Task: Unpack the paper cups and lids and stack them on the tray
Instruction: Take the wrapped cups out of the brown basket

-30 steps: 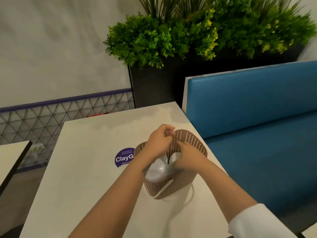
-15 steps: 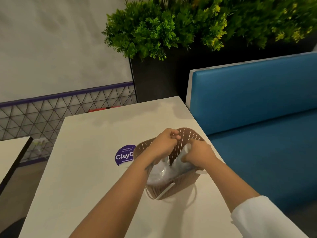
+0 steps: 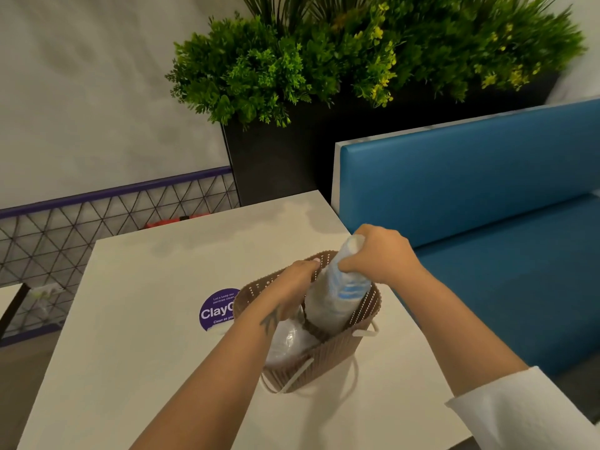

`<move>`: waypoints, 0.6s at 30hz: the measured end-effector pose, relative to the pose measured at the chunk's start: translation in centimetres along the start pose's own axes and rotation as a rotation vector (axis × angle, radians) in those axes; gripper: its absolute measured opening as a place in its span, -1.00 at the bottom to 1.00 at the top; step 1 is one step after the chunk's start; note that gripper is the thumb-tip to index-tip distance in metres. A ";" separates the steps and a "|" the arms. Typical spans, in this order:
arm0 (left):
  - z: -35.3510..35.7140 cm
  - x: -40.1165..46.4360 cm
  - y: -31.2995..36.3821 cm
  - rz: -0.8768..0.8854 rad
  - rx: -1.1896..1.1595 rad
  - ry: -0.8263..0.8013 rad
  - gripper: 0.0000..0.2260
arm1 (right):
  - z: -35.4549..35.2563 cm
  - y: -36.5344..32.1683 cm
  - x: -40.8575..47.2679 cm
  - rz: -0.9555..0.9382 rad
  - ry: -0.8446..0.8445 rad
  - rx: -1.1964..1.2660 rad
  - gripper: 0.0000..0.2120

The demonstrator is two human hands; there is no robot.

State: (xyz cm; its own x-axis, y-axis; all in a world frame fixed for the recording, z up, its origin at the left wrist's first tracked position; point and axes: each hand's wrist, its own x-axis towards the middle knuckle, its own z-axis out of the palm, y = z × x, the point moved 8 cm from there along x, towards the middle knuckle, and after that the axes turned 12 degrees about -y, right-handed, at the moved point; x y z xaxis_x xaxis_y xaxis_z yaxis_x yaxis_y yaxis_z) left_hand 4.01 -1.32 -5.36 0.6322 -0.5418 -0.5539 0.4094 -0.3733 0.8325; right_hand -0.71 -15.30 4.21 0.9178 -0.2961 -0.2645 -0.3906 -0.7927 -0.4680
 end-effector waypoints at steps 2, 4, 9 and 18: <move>0.4 0.2 0.3 0.024 -0.025 -0.024 -0.49 | -1.4 -0.2 -0.5 0.000 0.024 0.027 -0.49; 0.4 0.7 0.2 0.017 -0.032 -0.036 -0.33 | -2.9 -0.3 -1.2 -0.003 0.052 0.049 -0.51; 0.9 -0.2 0.6 -0.044 -0.087 -0.090 -0.25 | -6.4 -0.6 -2.9 -0.029 0.141 0.100 -0.53; 4.3 -2.0 5.7 0.125 -0.181 -0.267 -0.73 | -9.4 3.7 -6.1 0.047 0.254 0.286 -0.58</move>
State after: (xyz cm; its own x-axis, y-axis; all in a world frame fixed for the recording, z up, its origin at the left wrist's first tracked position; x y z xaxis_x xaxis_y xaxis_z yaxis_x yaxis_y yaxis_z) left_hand 2.24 -5.60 0.45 0.5004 -0.7615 -0.4120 0.4651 -0.1650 0.8698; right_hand -7.11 -21.41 12.06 0.8730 -0.4793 -0.0903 -0.4034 -0.6056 -0.6859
